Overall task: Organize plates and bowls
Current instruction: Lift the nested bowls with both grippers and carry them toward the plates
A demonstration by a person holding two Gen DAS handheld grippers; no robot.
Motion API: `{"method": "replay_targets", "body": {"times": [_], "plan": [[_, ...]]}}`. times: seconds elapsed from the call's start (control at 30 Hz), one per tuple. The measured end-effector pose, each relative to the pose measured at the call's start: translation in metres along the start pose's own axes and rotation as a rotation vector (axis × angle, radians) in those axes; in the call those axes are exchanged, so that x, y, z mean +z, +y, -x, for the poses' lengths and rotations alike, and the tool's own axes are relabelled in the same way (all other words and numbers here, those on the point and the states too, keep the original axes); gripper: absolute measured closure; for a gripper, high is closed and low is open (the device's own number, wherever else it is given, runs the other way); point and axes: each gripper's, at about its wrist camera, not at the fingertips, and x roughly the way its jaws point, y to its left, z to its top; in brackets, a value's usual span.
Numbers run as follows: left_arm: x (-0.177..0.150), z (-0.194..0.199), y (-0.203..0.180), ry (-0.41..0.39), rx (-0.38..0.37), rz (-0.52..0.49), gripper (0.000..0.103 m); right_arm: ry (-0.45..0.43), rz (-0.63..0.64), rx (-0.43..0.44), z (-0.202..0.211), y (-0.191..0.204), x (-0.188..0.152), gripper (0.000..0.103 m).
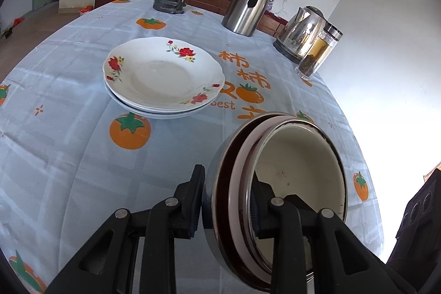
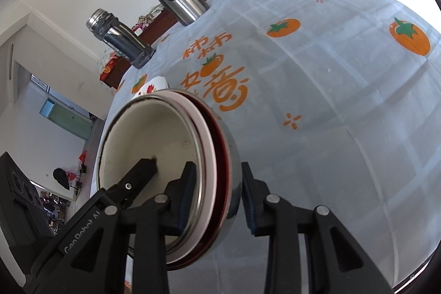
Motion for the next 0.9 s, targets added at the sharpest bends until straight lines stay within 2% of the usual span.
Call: {"method": "replay_targets", "body": {"times": [0.9], "plan": [[0.004, 0.017, 0.042, -0.019, 0.020, 0.049, 0.072, 0.032, 0.063, 0.011, -0.017, 0.040, -0.021, 0.071]]}}
